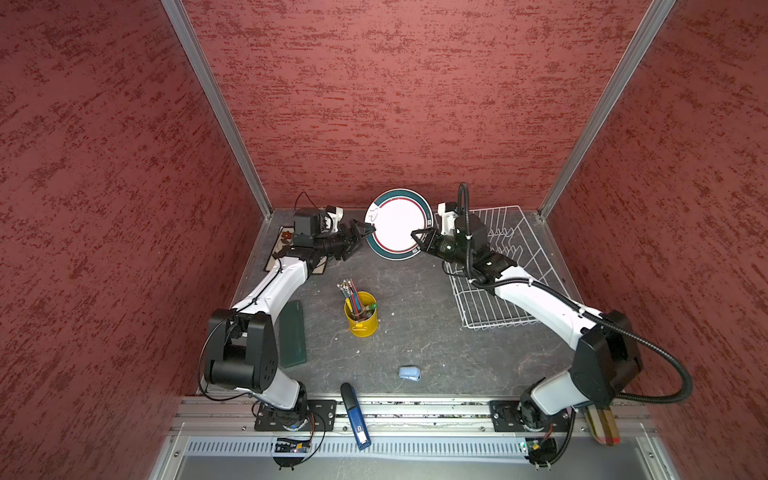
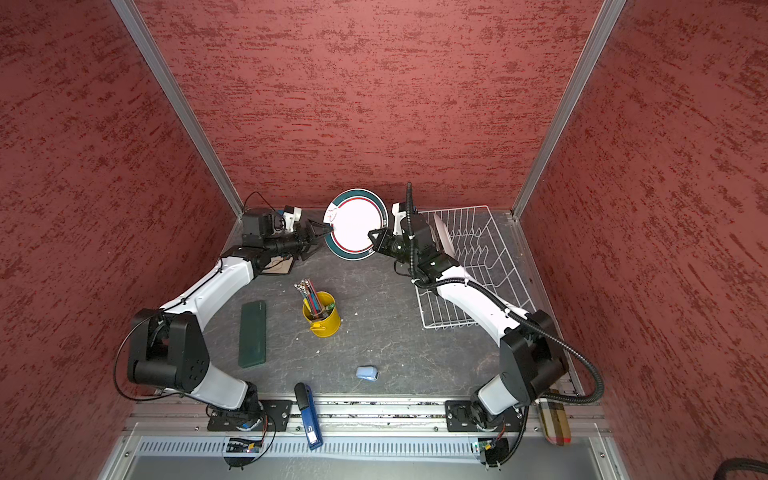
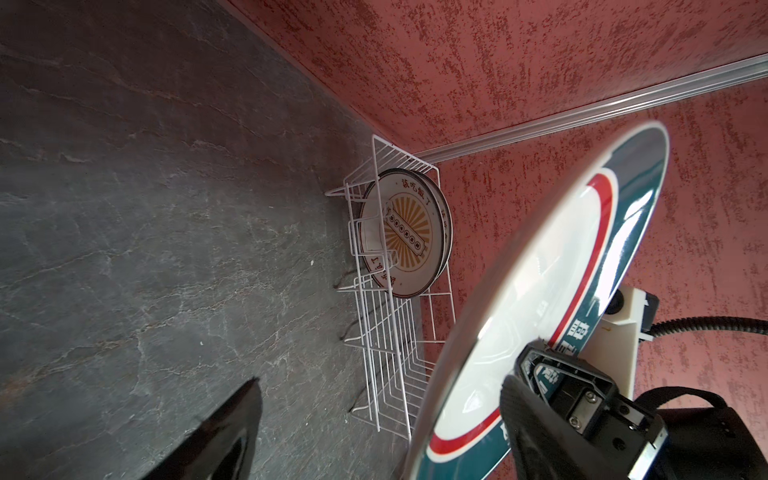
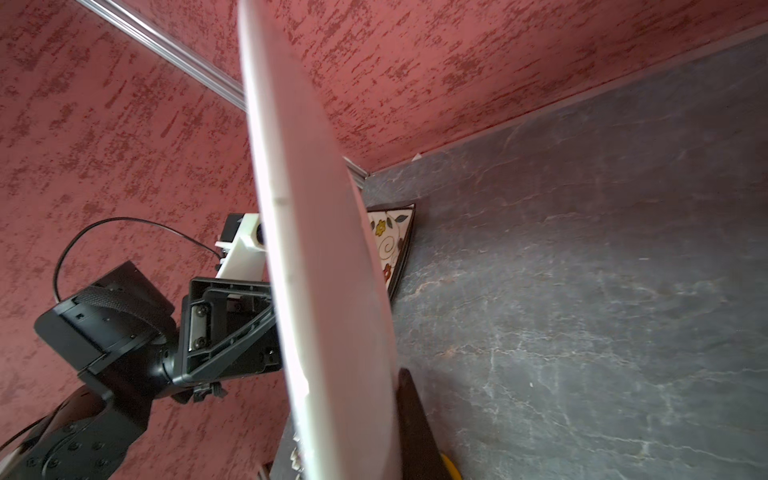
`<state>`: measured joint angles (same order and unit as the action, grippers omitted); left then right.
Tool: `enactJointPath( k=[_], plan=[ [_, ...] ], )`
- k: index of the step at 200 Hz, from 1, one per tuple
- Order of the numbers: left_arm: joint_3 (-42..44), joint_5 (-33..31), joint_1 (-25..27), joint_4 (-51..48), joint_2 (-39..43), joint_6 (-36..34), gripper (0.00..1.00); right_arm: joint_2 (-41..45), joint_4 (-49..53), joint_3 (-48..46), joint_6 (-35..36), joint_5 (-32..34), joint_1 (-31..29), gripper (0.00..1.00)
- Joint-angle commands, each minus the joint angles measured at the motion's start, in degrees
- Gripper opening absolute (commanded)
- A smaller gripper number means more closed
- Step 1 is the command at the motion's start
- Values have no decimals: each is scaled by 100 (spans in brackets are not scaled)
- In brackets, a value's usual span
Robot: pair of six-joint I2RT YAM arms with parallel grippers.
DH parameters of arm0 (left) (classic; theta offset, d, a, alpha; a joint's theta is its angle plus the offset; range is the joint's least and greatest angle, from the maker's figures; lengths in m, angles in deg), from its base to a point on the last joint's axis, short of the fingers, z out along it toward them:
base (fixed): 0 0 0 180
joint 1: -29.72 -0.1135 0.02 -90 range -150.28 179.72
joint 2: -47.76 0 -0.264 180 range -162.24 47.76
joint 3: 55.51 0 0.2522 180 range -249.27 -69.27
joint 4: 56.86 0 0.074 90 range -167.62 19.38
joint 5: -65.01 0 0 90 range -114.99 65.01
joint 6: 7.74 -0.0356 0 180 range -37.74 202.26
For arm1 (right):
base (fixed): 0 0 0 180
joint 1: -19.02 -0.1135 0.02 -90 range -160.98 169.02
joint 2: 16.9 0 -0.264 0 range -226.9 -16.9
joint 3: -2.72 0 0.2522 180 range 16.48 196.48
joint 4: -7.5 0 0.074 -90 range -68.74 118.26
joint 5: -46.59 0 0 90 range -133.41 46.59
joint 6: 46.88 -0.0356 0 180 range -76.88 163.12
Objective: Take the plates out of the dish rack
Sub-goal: 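Carry the plate toward the left gripper while the left gripper grasps its rim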
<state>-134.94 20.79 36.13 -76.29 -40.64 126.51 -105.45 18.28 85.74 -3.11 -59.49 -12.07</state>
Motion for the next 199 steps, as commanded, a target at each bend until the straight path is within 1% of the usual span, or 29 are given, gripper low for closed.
enactJointPath(
  k=[1,13,61,74,139,199],
  plan=[
    [82,195,-30,329,123,134,86,-96,-607,31,-321,-537,76,0],
    [98,243,-44,401,103,177,82,-143,-583,44,-349,-587,86,0],
    [152,393,-105,693,51,372,54,-259,-619,45,-467,-810,143,0],
    [168,402,-106,742,34,407,48,-303,-663,57,-528,-903,156,0],
    [196,439,-117,797,5,444,37,-526,-976,113,-834,-1492,226,0],
    [204,437,-122,796,24,453,15,-549,-976,117,-845,-1605,279,0]
  ],
)
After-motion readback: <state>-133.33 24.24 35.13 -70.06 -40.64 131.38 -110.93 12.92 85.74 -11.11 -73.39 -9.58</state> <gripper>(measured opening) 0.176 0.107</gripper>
